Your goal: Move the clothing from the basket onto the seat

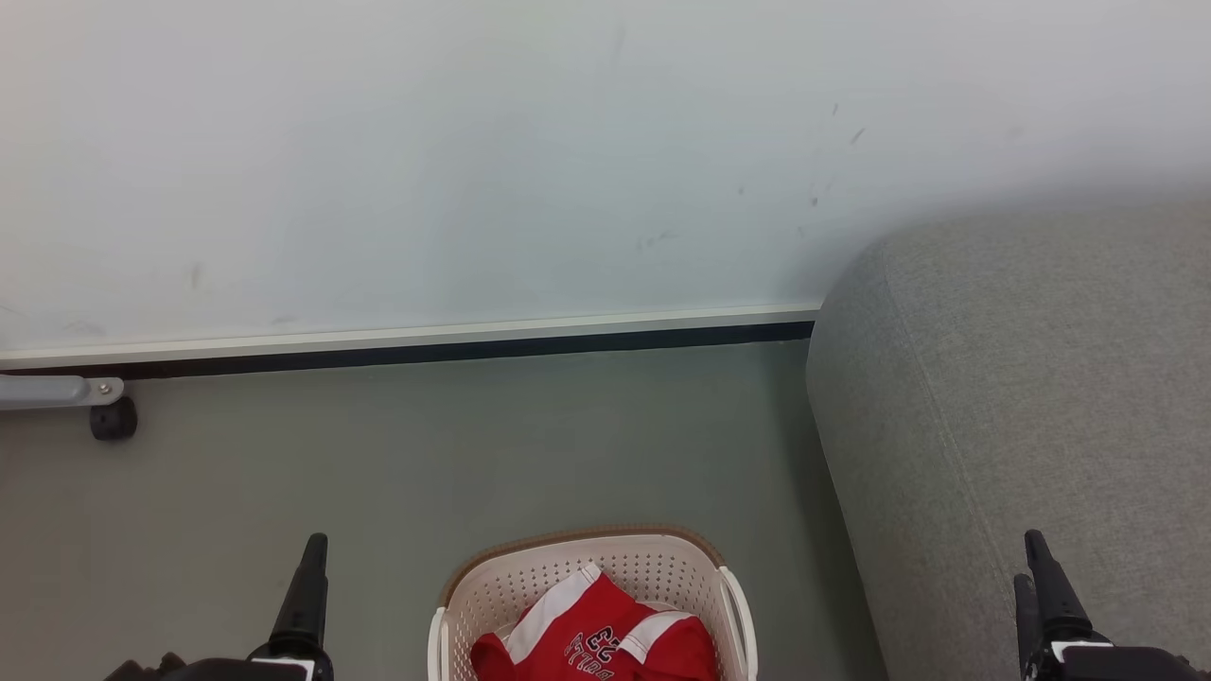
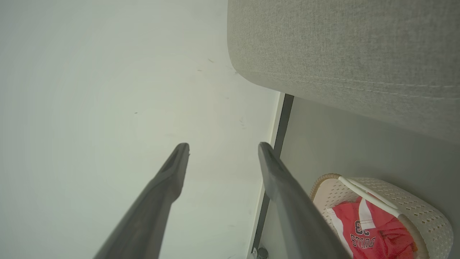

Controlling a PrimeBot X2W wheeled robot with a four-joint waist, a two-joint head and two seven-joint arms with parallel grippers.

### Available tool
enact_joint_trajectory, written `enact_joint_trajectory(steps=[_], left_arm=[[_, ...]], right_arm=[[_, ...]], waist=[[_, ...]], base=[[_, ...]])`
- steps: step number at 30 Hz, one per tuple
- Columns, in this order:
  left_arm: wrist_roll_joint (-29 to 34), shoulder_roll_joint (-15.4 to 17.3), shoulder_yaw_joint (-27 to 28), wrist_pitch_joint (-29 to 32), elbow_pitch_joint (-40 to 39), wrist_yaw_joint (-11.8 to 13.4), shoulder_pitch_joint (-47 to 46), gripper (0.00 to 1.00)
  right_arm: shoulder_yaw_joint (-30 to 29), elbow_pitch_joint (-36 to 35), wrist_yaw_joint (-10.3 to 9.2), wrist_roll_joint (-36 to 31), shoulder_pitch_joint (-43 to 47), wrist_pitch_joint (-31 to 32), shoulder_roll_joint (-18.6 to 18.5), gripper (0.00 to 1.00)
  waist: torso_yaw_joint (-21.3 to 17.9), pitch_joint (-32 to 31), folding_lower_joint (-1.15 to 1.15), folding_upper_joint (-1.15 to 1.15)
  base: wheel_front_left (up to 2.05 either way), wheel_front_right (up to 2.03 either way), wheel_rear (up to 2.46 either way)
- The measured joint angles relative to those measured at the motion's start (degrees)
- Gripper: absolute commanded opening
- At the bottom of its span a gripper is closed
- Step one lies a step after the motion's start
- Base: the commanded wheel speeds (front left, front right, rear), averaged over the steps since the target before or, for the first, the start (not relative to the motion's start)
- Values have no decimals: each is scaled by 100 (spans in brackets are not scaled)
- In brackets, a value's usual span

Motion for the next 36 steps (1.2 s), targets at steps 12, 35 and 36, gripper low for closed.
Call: enact_joint_trajectory(steps=[12,35,36], left_arm=[[1255,16,-265,-256,-245,256,-38,100],[3958,371,-846,-745,-503,635,-116,100],[4081,380,-862,-756,-516,645,-116,100]], right_arm=[[321,-289,-208,-1204,15,-250,-49,100],[1033,-619,-512,-3472,79,-728,-352,100],[1058,-623,-535,-3567,79,-756,-361,100]], waist=[[6,-8,0,0],[3,-5,0,0],[4,-5,0,0]], base=[[0,0,0],[0,0,0],[0,0,0]])
